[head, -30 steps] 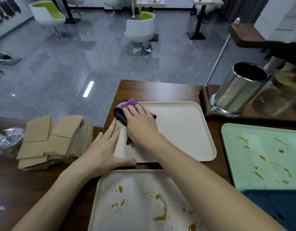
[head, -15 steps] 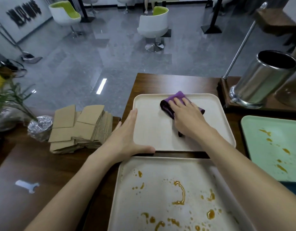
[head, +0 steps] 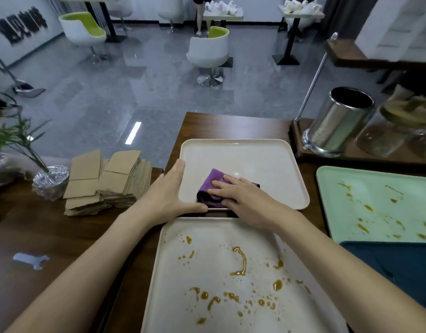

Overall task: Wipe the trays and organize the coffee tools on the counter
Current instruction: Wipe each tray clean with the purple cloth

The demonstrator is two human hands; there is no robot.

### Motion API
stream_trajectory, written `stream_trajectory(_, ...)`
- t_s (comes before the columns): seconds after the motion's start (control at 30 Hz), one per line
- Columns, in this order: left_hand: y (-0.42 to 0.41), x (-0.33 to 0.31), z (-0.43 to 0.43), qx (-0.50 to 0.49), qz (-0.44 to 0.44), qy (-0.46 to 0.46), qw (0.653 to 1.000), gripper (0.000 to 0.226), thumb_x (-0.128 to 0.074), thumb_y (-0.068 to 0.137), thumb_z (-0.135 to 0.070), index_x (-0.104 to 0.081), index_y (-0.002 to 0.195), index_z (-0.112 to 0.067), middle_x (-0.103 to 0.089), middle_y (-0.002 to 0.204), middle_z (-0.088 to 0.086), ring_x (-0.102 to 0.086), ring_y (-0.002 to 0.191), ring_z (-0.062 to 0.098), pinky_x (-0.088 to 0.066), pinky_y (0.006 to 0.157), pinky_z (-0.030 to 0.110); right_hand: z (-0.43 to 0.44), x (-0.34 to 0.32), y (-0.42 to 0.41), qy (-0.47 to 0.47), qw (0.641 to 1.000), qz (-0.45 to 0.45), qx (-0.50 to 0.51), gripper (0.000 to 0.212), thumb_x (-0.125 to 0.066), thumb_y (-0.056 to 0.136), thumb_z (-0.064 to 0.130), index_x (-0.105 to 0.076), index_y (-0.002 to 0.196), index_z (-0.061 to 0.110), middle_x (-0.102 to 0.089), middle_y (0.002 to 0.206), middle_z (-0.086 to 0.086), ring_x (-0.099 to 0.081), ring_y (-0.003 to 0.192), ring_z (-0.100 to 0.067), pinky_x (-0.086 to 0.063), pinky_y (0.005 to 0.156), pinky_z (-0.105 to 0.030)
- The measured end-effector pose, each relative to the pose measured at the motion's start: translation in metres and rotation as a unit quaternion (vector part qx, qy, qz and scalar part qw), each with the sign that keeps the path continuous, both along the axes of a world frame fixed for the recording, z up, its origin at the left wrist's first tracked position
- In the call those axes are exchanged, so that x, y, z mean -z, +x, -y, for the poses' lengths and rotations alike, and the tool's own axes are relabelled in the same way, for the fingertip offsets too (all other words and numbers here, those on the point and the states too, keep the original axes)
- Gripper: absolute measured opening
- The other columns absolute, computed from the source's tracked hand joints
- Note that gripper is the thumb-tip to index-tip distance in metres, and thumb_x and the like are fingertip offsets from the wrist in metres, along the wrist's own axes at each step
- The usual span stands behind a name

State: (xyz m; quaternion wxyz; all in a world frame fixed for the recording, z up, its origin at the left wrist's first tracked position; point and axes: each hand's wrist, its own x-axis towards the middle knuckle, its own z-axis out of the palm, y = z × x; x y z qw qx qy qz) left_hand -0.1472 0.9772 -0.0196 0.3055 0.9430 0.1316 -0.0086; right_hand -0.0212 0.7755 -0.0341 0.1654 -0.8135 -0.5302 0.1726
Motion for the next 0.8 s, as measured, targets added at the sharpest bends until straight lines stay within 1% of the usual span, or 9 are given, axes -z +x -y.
stream_trajectory(0.13, -0.001, -0.003, 0.0, 0.001, -0.012, 0.015, 1.0, 0.105, -0.078, 0.061, -0.077, -0.025, 0.143, -0.039, -0.048, 0.133, -0.022, -0.05, 0.122, 0.007, -0.042, 0.109, 0.054, 0.032, -0.002, 0.014, -0.004, 0.999, -0.017, 0.044, 0.046, -0.045, 0.106, 0.022, -0.045, 0.15, 0.037, -0.029, 0.162, 0.015, -0.008, 0.153, -0.006, -0.007, 0.115, -0.022)
stream_trajectory(0.2, -0.002, -0.005, 0.002, 0.002, -0.022, 0.028, 0.999, 0.104, -0.078, 0.062, -0.077, -0.025, 0.142, -0.039, -0.045, 0.136, -0.025, -0.05, 0.122, 0.007, -0.048, 0.099, 0.044, 0.047, -0.001, 0.02, -0.004, 0.997, -0.024, 0.075, 0.047, -0.048, 0.105, 0.023, -0.045, 0.149, 0.037, -0.03, 0.161, 0.016, -0.01, 0.153, -0.007, -0.007, 0.12, -0.027)
stream_trajectory(0.27, -0.002, -0.005, 0.002, 0.001, -0.041, 0.052, 0.998, 0.111, -0.077, 0.065, -0.076, -0.019, 0.15, -0.035, -0.032, 0.147, -0.028, -0.043, 0.132, 0.006, -0.046, 0.093, 0.034, 0.058, -0.001, 0.024, 0.011, 0.994, -0.026, 0.102, 0.046, -0.054, 0.103, 0.027, -0.048, 0.147, 0.037, -0.035, 0.159, 0.017, -0.015, 0.152, -0.007, -0.014, 0.123, -0.031)
stream_trajectory(0.33, -0.004, -0.003, 0.004, -0.02, -0.064, 0.072, 0.995, 0.125, -0.072, 0.066, -0.08, -0.005, 0.16, -0.03, -0.017, 0.165, -0.016, -0.027, 0.149, 0.011, -0.043, 0.106, 0.038, 0.063, -0.002, 0.027, 0.03, 0.992, -0.036, 0.113, 0.046, -0.062, 0.099, 0.032, -0.053, 0.144, 0.038, -0.04, 0.156, 0.017, -0.021, 0.15, -0.005, -0.019, 0.122, -0.029)
stream_trajectory(0.4, -0.009, 0.0, 0.011, -0.056, -0.069, 0.081, 0.993, 0.125, -0.067, 0.07, -0.082, 0.001, 0.161, -0.031, -0.004, 0.17, -0.009, -0.017, 0.154, 0.012, -0.037, 0.115, 0.044, 0.063, -0.001, 0.03, 0.044, 0.993, -0.026, 0.11, 0.047, -0.067, 0.095, 0.038, -0.056, 0.14, 0.039, -0.043, 0.154, 0.016, -0.026, 0.148, -0.007, -0.021, 0.121, -0.03)
stream_trajectory(0.5, -0.03, 0.0, 0.032, -0.09, -0.034, 0.094, 0.991, 0.109, -0.062, 0.08, -0.076, -0.006, 0.162, -0.033, -0.003, 0.17, -0.01, -0.023, 0.153, 0.014, -0.037, 0.114, 0.042, 0.064, 0.0, 0.033, 0.049, 0.994, 0.014, 0.095, 0.051, -0.068, 0.093, 0.043, -0.054, 0.141, 0.042, -0.036, 0.16, 0.011, -0.03, 0.146, -0.015, -0.024, 0.12, -0.036)
stream_trajectory(0.6, -0.065, -0.002, 0.059, -0.108, -0.015, 0.088, 0.99, 0.098, -0.05, 0.079, -0.081, -0.016, 0.161, -0.038, -0.002, 0.169, -0.016, -0.02, 0.152, 0.009, -0.033, 0.117, 0.038, 0.067, -0.001, 0.033, 0.035, 0.994, 0.024, 0.104, 0.054, -0.066, 0.093, 0.046, -0.051, 0.145, 0.042, -0.029, 0.163, 0.008, -0.031, 0.145, -0.021, -0.027, 0.118, -0.039)
stream_trajectory(0.7, -0.108, 0.002, 0.081, -0.135, -0.035, 0.063, 0.988, 0.098, -0.044, 0.079, -0.083, -0.014, 0.161, -0.038, -0.002, 0.168, -0.017, -0.011, 0.153, 0.005, -0.028, 0.12, 0.039, 0.064, -0.001, 0.035, 0.024, 0.994, 0.071, 0.079, 0.042, -0.062, 0.096, 0.044, -0.059, 0.138, 0.039, -0.04, 0.158, 0.005, -0.043, 0.135, -0.029, -0.035, 0.11, -0.042)
stream_trajectory(0.8, -0.146, 0.007, 0.1, -0.172, -0.042, 0.032, 0.984, 0.106, -0.04, 0.076, -0.092, -0.009, 0.162, -0.038, -0.004, 0.168, -0.02, -0.006, 0.153, -0.001, -0.024, 0.123, 0.04, 0.063, -0.003, 0.04, 0.089, 0.991, 0.073, 0.075, 0.03, -0.064, 0.097, 0.03, -0.07, 0.126, 0.029, -0.058, 0.143, 0.004, -0.054, 0.122, -0.031, -0.041, 0.101, -0.039)
